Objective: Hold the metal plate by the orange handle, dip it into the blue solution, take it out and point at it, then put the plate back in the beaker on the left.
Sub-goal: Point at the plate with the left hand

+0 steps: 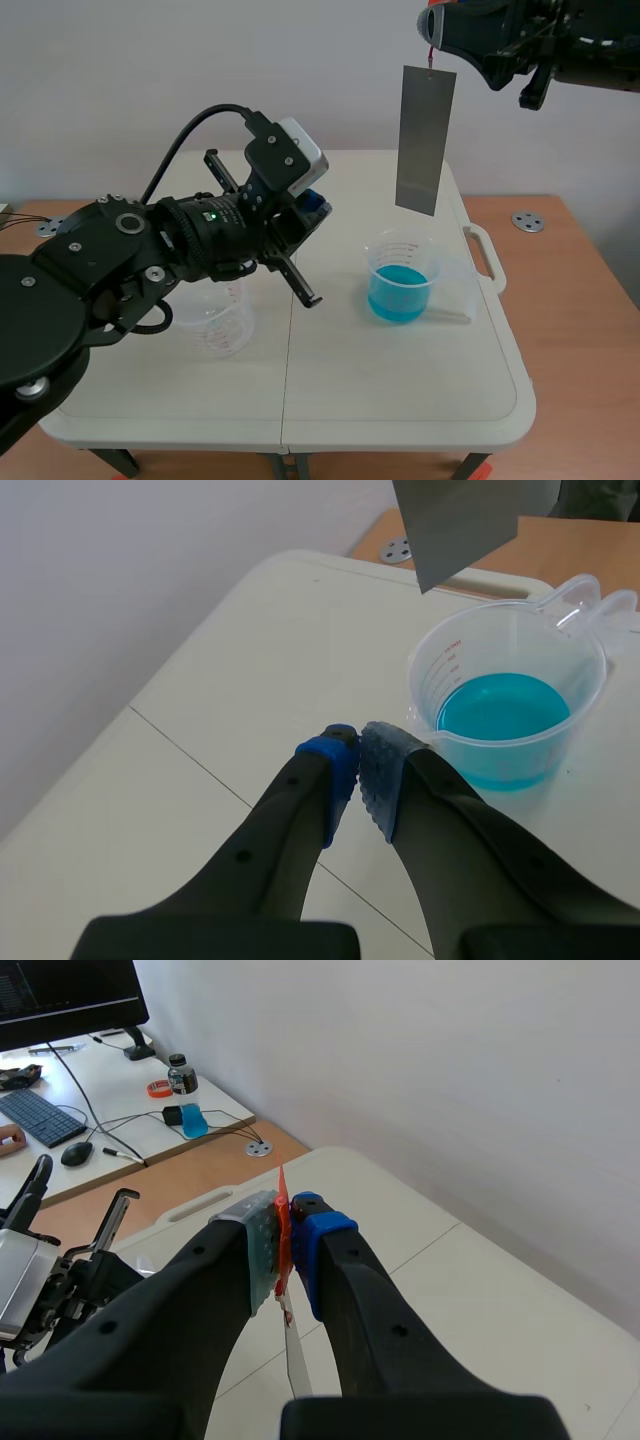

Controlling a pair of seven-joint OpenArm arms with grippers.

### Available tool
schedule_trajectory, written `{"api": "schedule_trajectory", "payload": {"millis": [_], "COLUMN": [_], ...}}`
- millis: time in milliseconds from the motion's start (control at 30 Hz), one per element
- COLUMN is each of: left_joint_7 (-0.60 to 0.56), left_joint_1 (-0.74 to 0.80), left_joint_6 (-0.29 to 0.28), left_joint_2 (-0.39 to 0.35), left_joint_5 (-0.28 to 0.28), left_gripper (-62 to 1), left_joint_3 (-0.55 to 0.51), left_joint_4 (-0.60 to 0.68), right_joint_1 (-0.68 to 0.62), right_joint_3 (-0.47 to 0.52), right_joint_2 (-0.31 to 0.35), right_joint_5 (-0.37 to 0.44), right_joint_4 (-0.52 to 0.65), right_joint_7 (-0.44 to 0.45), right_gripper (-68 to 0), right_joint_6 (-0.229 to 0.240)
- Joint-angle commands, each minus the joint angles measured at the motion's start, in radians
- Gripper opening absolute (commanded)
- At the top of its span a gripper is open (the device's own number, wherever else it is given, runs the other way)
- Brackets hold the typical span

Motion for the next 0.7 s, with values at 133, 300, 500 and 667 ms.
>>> {"api": "schedule_trajectory", "payload": {"millis": [133,300,500,667], "left_joint_7": [-0.067,-0.074,-0.073,-0.072], "left_joint_1": [-0.034,-0.039,-0.039,-0.039], "left_joint_6": [0.006,0.006,0.006,0.006], "left_joint_2": [0.034,0.045,0.048,0.047], "left_joint_5": [0.016,0.03,0.035,0.035], "left_gripper": [-55.1,-55.1,-55.2,-55.2], "left_joint_3": [0.021,0.065,0.096,0.095], "left_joint_4": [-0.017,-0.018,-0.018,-0.018], "right_joint_1": [0.023,0.023,0.023,0.023], "right_joint_3": [0.016,0.016,0.016,0.016], "right_joint_2": [0.013,0.013,0.013,0.013], "right_joint_5": [0.014,0.015,0.015,0.015], "right_joint_4": [0.009,0.009,0.009,0.009], "right_joint_7": [0.015,0.015,0.015,0.015], "right_gripper": [-66.4,-66.4,-66.4,-66.4], "right_joint_6": [0.008,0.008,0.008,0.008]}}
